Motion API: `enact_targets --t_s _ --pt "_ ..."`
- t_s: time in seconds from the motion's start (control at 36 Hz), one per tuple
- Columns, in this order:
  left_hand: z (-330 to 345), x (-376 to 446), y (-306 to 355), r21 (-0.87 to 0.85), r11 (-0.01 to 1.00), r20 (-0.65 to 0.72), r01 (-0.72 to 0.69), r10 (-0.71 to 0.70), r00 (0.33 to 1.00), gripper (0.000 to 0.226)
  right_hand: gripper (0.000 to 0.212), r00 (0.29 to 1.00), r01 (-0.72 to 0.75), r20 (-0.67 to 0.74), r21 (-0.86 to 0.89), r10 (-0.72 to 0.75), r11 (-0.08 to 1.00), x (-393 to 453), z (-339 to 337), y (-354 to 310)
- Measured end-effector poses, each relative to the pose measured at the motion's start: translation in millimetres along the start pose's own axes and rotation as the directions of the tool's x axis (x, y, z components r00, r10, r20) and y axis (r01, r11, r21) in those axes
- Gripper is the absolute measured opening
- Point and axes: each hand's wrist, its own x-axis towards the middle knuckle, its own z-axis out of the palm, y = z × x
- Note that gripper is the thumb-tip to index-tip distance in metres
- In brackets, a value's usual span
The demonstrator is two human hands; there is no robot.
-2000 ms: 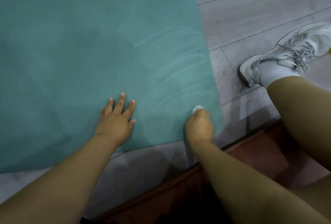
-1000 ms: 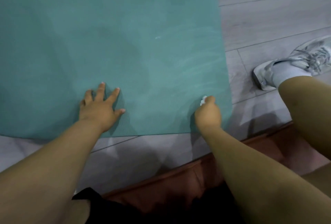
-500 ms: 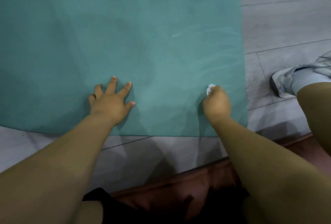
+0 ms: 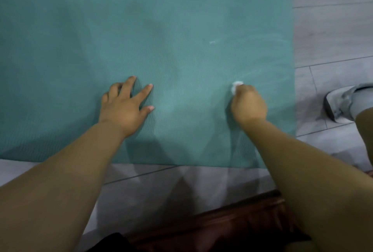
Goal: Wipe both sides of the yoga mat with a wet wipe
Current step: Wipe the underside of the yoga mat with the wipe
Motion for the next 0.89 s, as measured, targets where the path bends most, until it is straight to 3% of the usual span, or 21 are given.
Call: enact_targets --t_s 0.06,0.11,0.17,0.19,0.28,0.33,0.36,0.39,0.44,0.5,0.53,0.58,0.64,0.67,0.72,0.78,0.83,0.89 --pt "0 6 0 -0.011 1.000 -0.011 0.018 -0.018 1.000 0.056 0.031 0.973 -0.223 -0.049 0.078 0.227 0.972 13 0 5" --pt "-1 15 0 -0.025 0.999 -0.026 0.034 -0.035 0.999 0.056 0.032 0.973 -0.214 -0.076 0.072 0.220 0.974 -2 11 -16" --pt "-3 24 -1 -0.028 0.999 -0.035 0.039 -0.040 0.999 0.058 0.039 0.989 0.107 -0.111 0.092 -0.097 0.990 -34 40 -45" --pt "-4 29 -2 -0.026 0.999 -0.035 0.037 -0.037 0.999 0.058 0.041 0.957 0.287 -0.075 0.106 -0.280 0.952 -55 48 -61" --pt "-10 41 -6 -0.019 1.000 -0.040 0.022 -0.023 0.999 0.058 0.045 0.702 0.706 0.062 0.063 -0.709 0.705 -94 60 -89" --pt "-14 46 -10 -0.005 1.000 -0.041 0.015 -0.016 0.999 0.058 0.042 0.561 0.825 0.060 0.048 -0.826 0.564 -84 49 -89" --pt "-16 48 -13 0.005 1.000 -0.042 0.011 -0.011 0.999 0.059 0.040 0.536 0.843 0.053 0.017 -0.842 0.538 -70 44 -82" --pt "-17 51 -15 0.013 1.000 -0.043 0.007 -0.006 0.999 0.059 0.039 0.558 0.830 0.037 -0.032 -0.829 0.557 -52 39 -72" --pt "-19 55 -19 0.017 1.000 -0.050 0.003 -0.002 0.999 0.059 0.034 0.746 0.660 -0.026 -0.096 -0.665 0.745 -13 27 -51" --pt "-20 59 -21 0.013 1.000 -0.063 0.010 -0.009 0.998 0.060 0.034 0.947 0.310 -0.057 -0.096 -0.316 0.946 29 13 -26" --pt "-20 61 -21 0.010 1.000 -0.068 0.015 -0.014 0.998 0.060 0.035 0.993 0.112 -0.038 -0.075 -0.115 0.991 47 3 -15" --pt "-21 65 -21 0.004 1.000 -0.076 0.022 -0.022 0.997 0.060 0.035 0.975 -0.219 -0.043 -0.034 0.218 0.975 76 -12 2" --pt "-22 68 -20 -0.003 1.000 -0.082 0.025 -0.025 0.996 0.060 0.030 0.925 -0.374 -0.066 0.018 0.374 0.927 86 -13 0" --pt "-22 70 -19 -0.006 1.000 -0.085 0.028 -0.028 0.996 0.060 0.028 0.926 -0.370 -0.079 0.018 0.370 0.929 83 -7 -9" --pt "-23 74 -17 -0.008 0.999 -0.097 0.036 -0.036 0.995 0.060 0.032 0.982 -0.159 -0.094 0.036 0.162 0.987 64 13 -40" --pt "-24 78 -16 -0.010 0.999 -0.109 0.040 -0.041 0.993 0.059 0.037 0.977 0.204 -0.080 0.053 -0.200 0.978 33 35 -80" --pt "-25 83 -17 -0.014 0.999 -0.115 0.043 -0.044 0.992 0.059 0.040 0.817 0.576 -0.057 0.034 -0.574 0.817 10 44 -112" --pt "-27 88 -20 -0.010 0.999 -0.121 0.037 -0.038 0.992 0.060 0.041 0.609 0.793 0.018 0.010 -0.793 0.609 11 40 -120"
